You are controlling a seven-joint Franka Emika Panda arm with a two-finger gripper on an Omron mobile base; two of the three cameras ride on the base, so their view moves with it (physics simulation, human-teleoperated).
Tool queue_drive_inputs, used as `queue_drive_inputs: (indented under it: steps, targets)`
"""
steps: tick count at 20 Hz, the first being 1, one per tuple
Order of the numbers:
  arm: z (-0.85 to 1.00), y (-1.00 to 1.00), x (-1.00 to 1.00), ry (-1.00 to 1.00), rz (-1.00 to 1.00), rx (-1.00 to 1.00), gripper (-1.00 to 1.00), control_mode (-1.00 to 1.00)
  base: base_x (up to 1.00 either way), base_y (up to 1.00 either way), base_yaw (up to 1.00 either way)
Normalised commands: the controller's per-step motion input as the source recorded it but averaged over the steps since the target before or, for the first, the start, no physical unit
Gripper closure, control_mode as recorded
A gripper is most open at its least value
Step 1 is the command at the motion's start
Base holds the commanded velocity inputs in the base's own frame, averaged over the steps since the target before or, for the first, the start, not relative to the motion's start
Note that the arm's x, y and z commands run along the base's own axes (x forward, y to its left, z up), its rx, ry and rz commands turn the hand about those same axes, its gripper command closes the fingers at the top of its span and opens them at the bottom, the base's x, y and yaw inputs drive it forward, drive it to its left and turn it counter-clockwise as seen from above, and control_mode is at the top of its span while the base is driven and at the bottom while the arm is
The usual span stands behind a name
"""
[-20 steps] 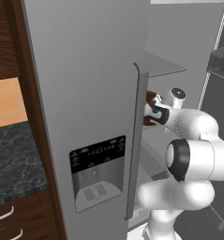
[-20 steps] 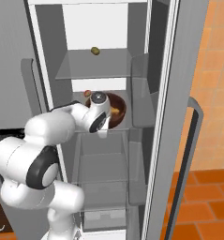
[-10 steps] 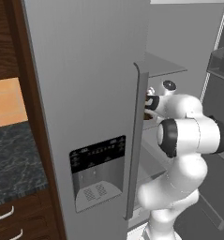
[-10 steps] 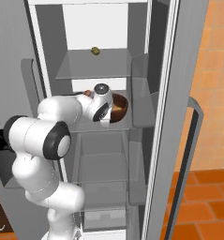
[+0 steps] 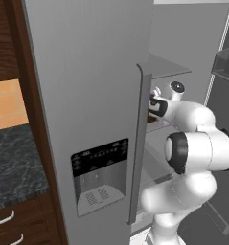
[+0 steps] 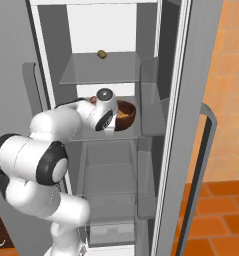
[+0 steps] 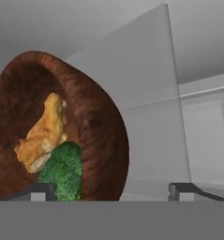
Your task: Pick the chicken drumstick and broccoli from their plates and place them in the bowl. Then put the bowl in the fridge.
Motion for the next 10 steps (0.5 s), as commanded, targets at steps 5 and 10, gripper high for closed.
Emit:
queue_drive_inputs:
  steps: [5, 10]
  targets:
    - [0.60, 0.00, -1.00, -0.11, 0.03, 0.00, -1.00, -1.00, 0.00, 0.00, 0.00]
    - [0.62, 0.14, -1.00, 0.00, 0.06, -0.02, -1.00, -1.00, 0.00, 0.00, 0.00]
